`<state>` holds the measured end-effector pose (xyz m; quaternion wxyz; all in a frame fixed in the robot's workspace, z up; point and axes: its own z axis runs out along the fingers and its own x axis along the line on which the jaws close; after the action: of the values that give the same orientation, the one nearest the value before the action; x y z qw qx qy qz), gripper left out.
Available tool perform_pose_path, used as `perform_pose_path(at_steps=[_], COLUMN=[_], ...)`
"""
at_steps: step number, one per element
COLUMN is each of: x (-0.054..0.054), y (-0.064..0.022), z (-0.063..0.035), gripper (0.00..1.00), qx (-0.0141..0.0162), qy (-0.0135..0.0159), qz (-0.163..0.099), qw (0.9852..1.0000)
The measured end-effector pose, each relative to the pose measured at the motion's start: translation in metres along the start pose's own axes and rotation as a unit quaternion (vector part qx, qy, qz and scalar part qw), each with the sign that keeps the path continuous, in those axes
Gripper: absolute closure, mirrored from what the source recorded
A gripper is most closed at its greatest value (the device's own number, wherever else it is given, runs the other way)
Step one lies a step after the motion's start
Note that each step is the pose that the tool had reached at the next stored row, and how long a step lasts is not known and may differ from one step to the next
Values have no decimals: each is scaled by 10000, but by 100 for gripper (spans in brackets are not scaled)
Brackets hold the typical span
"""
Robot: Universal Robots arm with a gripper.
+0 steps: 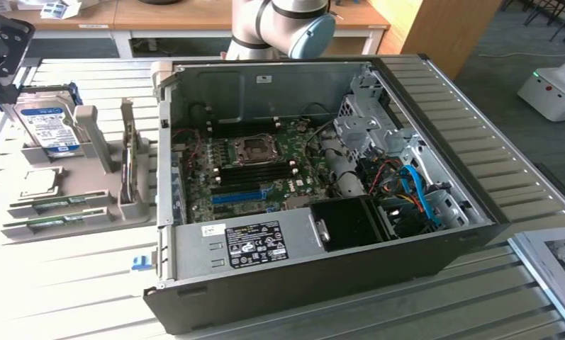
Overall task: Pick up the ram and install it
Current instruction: 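Pick up the ram and move it above insertion slot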
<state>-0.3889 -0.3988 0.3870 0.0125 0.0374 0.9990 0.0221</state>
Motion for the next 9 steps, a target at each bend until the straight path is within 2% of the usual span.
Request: perform_pose_path(at_steps=[5, 9], x=[0, 0], y=[0, 0], z=[0, 0], gripper=[90, 90], qx=[-1, -5], qy=[1, 9], qz=[-26, -199], qw=[10000, 9998])
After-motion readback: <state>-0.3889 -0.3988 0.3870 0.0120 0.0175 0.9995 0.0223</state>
